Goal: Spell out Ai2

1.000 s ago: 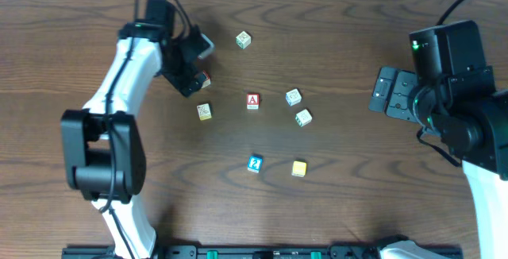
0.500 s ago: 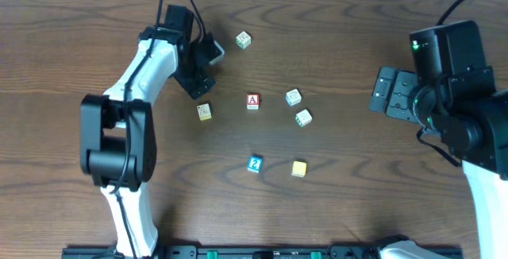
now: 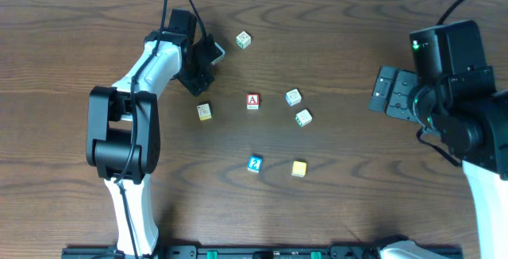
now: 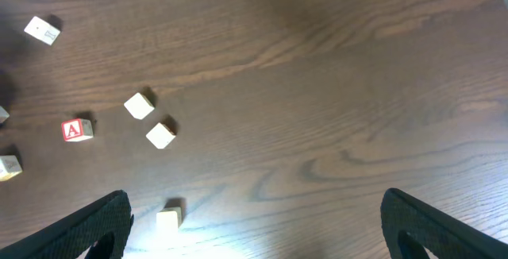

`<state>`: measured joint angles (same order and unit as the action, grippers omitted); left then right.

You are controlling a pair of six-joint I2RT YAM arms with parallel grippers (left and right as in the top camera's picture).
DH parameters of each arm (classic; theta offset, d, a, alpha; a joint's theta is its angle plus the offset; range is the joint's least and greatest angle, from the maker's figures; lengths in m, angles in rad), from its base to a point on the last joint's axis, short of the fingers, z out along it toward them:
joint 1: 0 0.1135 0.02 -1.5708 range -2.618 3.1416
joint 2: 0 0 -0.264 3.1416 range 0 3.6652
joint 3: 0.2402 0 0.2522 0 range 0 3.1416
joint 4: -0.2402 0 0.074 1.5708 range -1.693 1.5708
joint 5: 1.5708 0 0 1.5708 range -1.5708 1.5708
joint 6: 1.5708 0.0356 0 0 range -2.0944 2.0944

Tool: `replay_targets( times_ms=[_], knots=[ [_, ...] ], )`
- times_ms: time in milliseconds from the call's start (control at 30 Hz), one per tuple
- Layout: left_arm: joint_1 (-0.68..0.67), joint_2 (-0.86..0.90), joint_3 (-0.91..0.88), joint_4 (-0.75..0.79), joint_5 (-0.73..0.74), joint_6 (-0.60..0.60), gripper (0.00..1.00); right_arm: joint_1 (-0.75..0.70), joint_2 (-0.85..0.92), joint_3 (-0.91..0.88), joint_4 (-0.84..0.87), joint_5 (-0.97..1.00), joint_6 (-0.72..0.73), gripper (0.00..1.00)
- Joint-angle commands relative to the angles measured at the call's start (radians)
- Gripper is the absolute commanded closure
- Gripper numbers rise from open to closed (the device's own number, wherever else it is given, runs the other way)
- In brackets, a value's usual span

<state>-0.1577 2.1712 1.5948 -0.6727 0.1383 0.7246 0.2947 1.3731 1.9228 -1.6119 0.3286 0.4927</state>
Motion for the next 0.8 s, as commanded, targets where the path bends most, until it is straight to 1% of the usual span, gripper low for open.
replay_targets(
  times_ms=[0, 133, 167, 233, 300, 400, 467, 600, 700, 767],
  knots=[
    [0.000, -0.002, 0.010, 0.002, -0.006, -0.018, 0.34, -0.005, -0.010, -0.003, 0.000, 0.005, 0.008, 0.01],
    [0.000, -0.002, 0.010, 0.005, 0.011, -0.018, 0.44, -0.005, -0.010, -0.003, 0.000, 0.004, 0.008, 0.01],
    [0.000, -0.002, 0.010, 0.008, 0.022, -0.019, 0.44, -0.005, -0.010, -0.003, 0.000, 0.004, 0.008, 0.01],
    [0.000, -0.002, 0.010, 0.017, 0.051, -0.020, 0.48, -0.005, -0.010, -0.003, 0.000, 0.004, 0.008, 0.01],
    [0.000, -0.002, 0.010, 0.031, 0.074, -0.027, 0.48, -0.005, -0.010, -0.003, -0.001, 0.004, 0.008, 0.01],
    [0.000, -0.002, 0.010, 0.045, 0.084, -0.034, 0.49, -0.005, -0.010, -0.003, -0.001, 0.004, 0.008, 0.01],
    [0.000, -0.002, 0.010, 0.047, 0.085, -0.034, 0.52, -0.005, -0.010, -0.003, -0.001, 0.004, 0.008, 0.01],
    [0.000, -0.002, 0.010, 0.041, 0.084, -0.037, 0.61, -0.005, -0.010, -0.003, -0.001, 0.004, 0.008, 0.01],
    [0.000, -0.002, 0.010, 0.039, 0.084, -0.069, 0.68, -0.005, -0.010, -0.004, -0.001, 0.004, 0.008, 0.01],
    [0.000, -0.002, 0.010, 0.036, 0.089, -0.084, 0.71, -0.005, -0.010, -0.005, -0.001, 0.005, 0.008, 0.01]
  ],
)
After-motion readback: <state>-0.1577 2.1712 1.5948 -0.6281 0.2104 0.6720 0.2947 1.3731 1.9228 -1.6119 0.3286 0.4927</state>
